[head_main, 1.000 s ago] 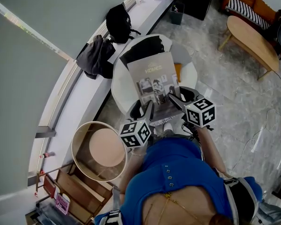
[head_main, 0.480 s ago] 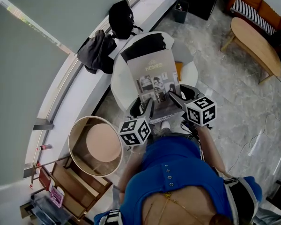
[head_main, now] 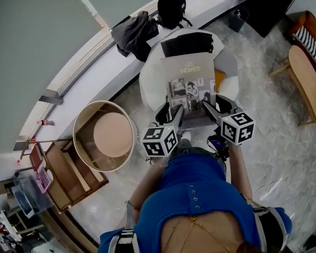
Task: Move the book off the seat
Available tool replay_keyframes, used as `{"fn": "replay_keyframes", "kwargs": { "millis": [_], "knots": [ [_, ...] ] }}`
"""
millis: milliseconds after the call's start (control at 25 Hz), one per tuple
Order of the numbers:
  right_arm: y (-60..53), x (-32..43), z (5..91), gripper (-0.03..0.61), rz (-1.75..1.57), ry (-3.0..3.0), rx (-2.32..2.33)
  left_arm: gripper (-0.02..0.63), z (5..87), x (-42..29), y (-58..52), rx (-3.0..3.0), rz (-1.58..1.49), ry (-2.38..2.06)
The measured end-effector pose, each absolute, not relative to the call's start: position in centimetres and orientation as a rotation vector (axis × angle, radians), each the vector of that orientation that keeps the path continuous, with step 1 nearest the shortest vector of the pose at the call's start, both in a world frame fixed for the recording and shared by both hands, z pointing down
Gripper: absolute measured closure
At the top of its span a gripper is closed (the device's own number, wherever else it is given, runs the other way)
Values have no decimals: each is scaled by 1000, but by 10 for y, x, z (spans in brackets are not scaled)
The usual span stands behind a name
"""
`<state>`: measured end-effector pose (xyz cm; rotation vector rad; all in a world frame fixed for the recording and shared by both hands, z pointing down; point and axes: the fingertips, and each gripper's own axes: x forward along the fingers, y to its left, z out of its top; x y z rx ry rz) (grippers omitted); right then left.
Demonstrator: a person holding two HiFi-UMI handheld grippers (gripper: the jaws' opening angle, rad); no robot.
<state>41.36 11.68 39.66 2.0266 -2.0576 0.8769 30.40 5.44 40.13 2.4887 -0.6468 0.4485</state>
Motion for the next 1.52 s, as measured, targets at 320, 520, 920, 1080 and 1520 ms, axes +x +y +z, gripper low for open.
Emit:
{"fn": "replay_keyframes", "kwargs": {
  "millis": [320, 520, 920, 1080, 1520],
  "knots": [
    [46, 331, 411, 387, 886, -2236, 1717, 396, 413, 210, 10, 2352, 401, -919],
    [1, 223, 413, 386, 856, -2328, 1490, 396, 415, 97, -13, 2239, 318, -1094],
    [-51, -28, 424, 385, 852, -2412, 1252, 398, 423, -155, -42, 2105, 258, -1280],
    [-70, -115, 431, 385, 850, -2433, 1205, 400, 428, -242, -56, 2082, 247, -1319],
    [-99, -249, 446, 385, 848, -2430, 977, 403, 444, -373, -66, 1918, 184, -1434]
  ]
}}
